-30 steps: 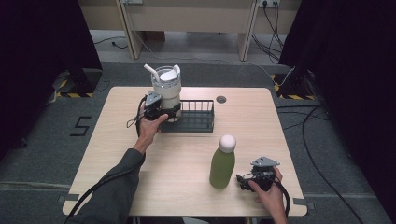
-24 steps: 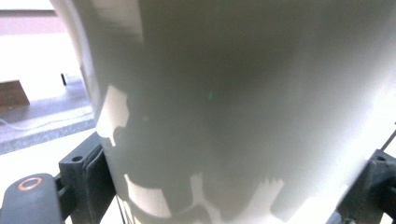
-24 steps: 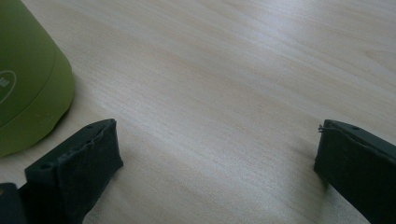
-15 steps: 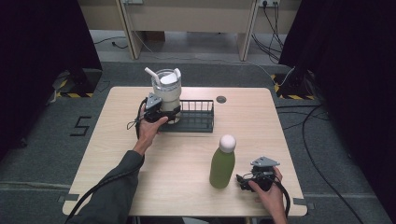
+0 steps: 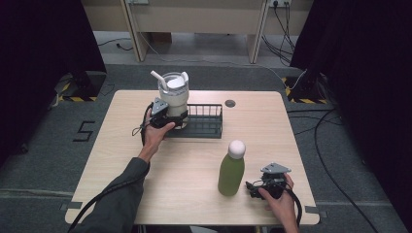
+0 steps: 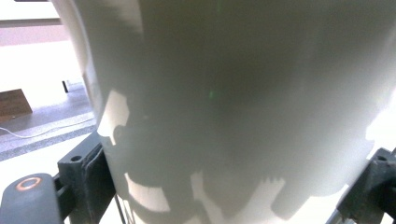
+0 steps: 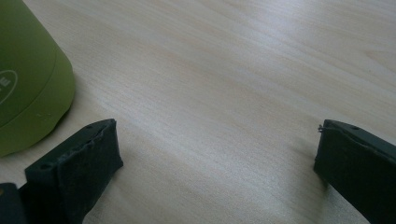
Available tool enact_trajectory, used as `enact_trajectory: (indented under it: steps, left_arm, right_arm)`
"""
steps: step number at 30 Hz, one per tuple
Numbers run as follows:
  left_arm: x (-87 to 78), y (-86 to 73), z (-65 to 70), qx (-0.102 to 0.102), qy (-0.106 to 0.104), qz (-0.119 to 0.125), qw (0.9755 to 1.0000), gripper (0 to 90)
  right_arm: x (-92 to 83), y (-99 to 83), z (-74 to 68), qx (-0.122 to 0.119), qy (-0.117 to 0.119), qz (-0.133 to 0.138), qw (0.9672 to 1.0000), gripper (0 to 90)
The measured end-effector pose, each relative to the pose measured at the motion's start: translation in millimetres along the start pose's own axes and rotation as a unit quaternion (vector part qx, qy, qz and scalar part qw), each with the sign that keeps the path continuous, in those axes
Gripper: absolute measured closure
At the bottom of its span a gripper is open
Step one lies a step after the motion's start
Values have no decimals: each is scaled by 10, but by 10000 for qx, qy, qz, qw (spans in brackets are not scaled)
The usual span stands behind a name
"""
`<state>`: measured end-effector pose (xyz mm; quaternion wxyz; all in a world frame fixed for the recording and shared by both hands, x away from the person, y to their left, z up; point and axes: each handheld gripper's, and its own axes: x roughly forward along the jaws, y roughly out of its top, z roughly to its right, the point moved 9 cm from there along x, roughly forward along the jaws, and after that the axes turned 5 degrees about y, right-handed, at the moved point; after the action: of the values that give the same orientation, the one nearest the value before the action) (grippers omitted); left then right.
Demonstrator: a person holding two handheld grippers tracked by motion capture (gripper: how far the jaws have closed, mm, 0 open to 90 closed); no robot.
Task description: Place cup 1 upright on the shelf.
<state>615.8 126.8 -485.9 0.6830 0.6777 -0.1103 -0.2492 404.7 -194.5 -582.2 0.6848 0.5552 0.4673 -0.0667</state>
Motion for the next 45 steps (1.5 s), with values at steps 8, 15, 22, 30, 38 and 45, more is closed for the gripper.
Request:
enact_trajectory:
  steps: [8,15,22,30,38,45]
  left_arm:
    - [-10,-3,-1,1,-21,83,10000,96]
    - [-72,26,-23,210,-8,128,9997,85]
    - [-133,47,-24,169,11,16,9999,92]
    - [-166,43,-31,168,-41,23,9998,92]
    - [-183,54,-30,230,-7,-53,9997,92]
    - [-195,42,-29,119,48,-21,9999,91]
  right_arm:
    - [0,0,0,0,1,0,10000,4]
    - [0,0,-1,-4,5,-1,10000,4]
    - [0,0,-4,-18,11,-3,10000,5]
    - [0,0,-4,-18,11,-2,10000,5]
    - [1,1,-4,-19,13,1,10000,5]
    - [0,1,-4,-14,12,0,10000,5]
